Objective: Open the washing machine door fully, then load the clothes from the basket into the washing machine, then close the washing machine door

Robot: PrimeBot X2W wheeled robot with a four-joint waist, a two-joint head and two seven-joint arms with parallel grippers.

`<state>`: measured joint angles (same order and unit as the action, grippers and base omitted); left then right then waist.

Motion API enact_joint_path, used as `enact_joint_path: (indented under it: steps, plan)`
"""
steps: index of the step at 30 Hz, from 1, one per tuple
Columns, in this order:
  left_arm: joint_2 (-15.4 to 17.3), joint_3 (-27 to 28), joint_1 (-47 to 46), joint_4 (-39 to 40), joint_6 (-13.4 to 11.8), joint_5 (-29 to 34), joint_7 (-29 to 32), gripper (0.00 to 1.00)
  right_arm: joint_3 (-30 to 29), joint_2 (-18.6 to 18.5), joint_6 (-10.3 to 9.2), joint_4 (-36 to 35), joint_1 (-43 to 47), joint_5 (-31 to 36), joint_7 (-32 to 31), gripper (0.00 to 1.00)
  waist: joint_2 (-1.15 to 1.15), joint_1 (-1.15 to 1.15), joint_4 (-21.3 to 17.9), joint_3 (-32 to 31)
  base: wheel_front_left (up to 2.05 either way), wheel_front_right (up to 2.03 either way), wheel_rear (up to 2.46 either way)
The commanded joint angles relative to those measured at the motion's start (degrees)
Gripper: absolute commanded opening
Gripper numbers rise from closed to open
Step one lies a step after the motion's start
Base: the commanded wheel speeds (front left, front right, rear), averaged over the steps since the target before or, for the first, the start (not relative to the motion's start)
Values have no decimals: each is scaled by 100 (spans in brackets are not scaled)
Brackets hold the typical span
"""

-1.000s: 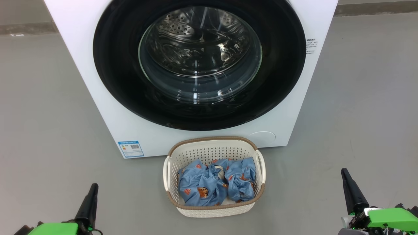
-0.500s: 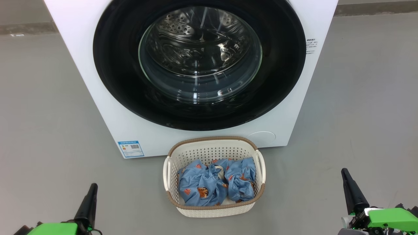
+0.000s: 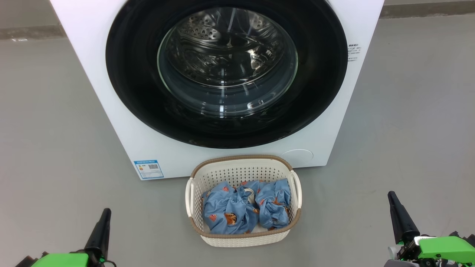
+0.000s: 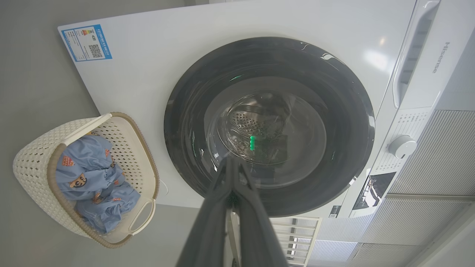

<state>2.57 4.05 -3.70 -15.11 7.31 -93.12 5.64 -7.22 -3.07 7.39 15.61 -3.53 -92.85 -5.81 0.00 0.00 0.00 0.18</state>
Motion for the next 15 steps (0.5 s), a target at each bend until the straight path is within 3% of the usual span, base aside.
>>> enact_joint_path:
  steps: [1,15]
  plan:
    - [73,193,-244,109,18,50,41,0,116,-16,10,-161,-261,31,-31,0,0,0,0,0,0,0,0]
    - [65,204,-245,109,18,60,50,0,106,-10,10,-160,-262,39,-39,0,0,0,0,0,0,0,0]
